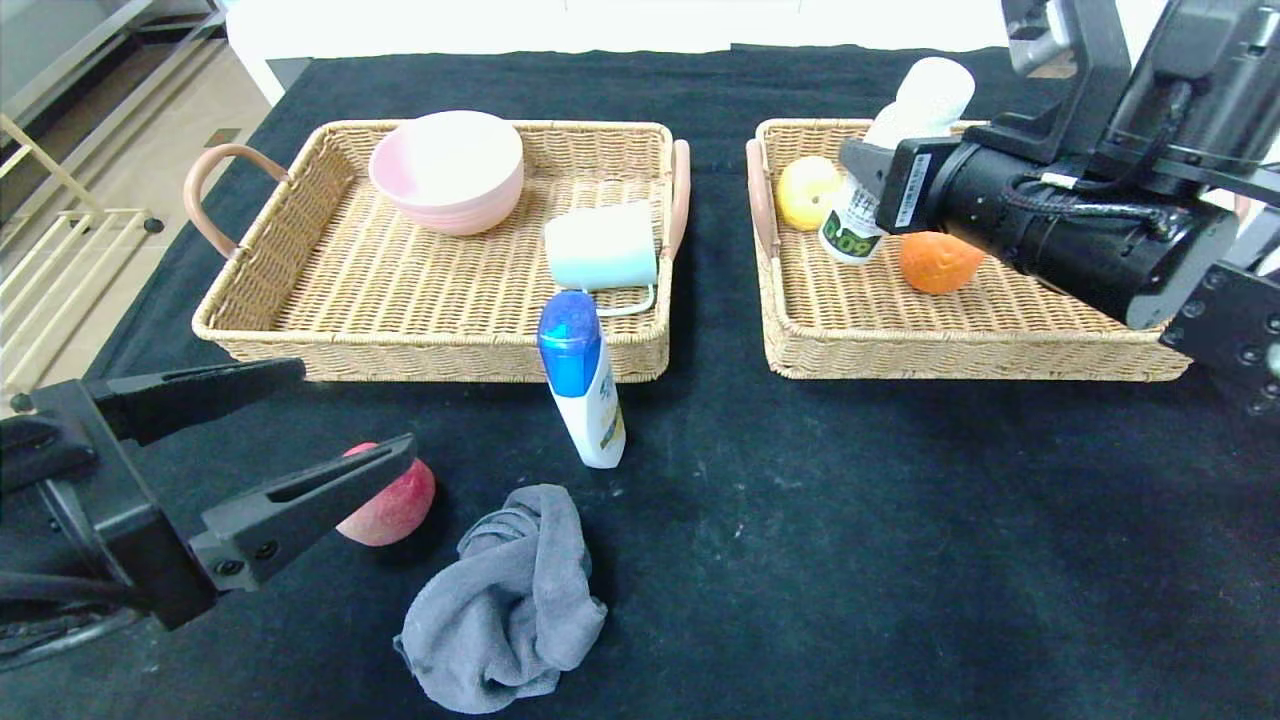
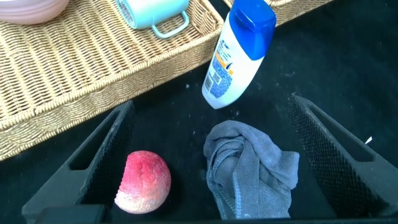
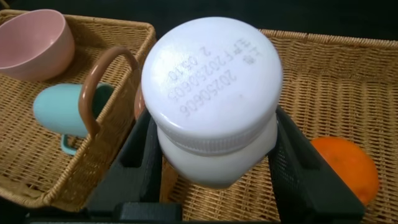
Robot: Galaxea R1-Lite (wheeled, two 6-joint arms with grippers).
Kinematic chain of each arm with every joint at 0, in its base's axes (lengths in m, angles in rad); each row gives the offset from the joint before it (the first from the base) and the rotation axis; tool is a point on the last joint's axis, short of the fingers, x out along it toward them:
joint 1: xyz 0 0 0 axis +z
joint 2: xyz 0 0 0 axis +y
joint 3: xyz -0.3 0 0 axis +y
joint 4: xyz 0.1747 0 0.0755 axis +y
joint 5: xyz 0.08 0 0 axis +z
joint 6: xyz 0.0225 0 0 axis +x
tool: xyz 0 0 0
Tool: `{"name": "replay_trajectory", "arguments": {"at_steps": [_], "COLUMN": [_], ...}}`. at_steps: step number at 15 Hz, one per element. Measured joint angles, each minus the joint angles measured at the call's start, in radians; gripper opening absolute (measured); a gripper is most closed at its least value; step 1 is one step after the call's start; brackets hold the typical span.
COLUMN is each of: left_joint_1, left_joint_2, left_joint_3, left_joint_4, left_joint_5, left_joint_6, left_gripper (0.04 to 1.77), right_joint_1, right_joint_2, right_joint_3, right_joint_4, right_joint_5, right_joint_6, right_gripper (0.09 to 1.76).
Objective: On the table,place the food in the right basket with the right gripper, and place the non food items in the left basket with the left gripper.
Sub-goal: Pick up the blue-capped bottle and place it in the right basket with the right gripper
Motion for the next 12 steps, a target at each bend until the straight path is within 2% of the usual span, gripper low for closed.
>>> {"name": "replay_trajectory", "arguments": {"at_steps": [5, 12], "left_joint_1": [-0.001, -0.001], "left_joint_2": [0.000, 0.000], "left_joint_3": [0.000, 0.000], "left_joint_4": [0.000, 0.000], "left_joint_5": [0.000, 0.000], "left_joint_6": [0.000, 0.000], "left_gripper": [1.76, 1.76], "right_joint_1": [-0.038, -0.052], "right_joint_2": [0.079, 0.106], "right_joint_3": [-0.064, -0.072], "right_joint_4": [-0.003, -0.004], "right_joint_5": [-0.012, -0.017], "right_joint_6": [-0.004, -0.003], "right_gripper": [1.02, 1.02]}}
